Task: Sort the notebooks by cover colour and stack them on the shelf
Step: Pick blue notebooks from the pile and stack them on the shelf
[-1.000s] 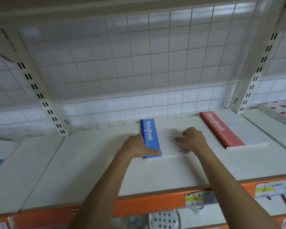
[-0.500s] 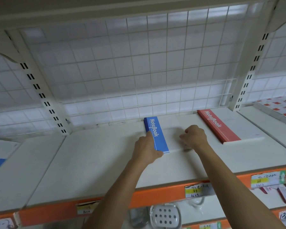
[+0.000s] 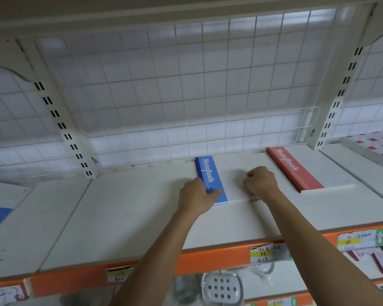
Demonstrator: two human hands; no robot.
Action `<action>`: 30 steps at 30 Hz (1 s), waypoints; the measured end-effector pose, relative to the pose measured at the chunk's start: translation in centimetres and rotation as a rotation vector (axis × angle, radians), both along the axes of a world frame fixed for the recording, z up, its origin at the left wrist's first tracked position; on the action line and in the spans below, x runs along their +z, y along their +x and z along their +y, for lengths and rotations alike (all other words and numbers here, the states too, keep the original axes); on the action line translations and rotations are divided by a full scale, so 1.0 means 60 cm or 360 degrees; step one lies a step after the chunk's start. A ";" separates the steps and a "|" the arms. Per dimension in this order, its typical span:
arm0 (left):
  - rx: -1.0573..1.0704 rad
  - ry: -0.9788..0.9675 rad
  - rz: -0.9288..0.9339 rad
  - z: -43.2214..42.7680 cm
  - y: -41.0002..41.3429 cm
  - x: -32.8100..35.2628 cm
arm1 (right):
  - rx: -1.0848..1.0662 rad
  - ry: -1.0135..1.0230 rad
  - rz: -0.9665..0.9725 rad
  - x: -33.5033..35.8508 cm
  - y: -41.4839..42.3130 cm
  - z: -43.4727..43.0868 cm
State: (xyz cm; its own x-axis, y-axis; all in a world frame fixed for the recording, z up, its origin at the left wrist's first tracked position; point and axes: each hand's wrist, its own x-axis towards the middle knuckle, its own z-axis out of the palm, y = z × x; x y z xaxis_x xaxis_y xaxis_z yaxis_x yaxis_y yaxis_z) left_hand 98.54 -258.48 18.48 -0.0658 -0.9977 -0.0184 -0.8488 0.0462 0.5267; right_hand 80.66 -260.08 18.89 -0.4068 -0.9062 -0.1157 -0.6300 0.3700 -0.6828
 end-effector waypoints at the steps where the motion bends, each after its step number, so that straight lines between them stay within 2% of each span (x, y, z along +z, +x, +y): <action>1: 0.0077 0.0025 0.0052 -0.008 0.000 0.005 | 0.0007 0.0008 -0.0010 0.002 0.000 -0.006; 7: 0.0330 0.0241 0.0386 -0.079 0.007 0.019 | 0.0055 0.0058 -0.0030 0.020 0.003 -0.044; 13: 0.0408 0.0305 0.0485 -0.126 -0.001 0.019 | 0.0048 0.0047 -0.0013 0.024 0.009 -0.075; 27: 0.0298 0.0205 0.0140 -0.148 -0.007 0.015 | -0.0017 0.0061 0.0029 0.011 0.004 -0.110; 30: 0.0259 0.0154 0.0094 -0.142 -0.008 0.016 | -0.0001 0.0026 0.0115 0.013 0.010 -0.106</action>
State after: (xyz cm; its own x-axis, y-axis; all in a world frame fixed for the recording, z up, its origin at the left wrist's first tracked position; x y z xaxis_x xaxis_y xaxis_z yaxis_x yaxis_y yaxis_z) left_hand 98.06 -267.00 19.41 0.0924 -0.9890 -0.1158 -0.8085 -0.1424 0.5710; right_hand 81.24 -266.44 19.67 -0.4154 -0.9040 -0.1011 -0.6769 0.3815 -0.6295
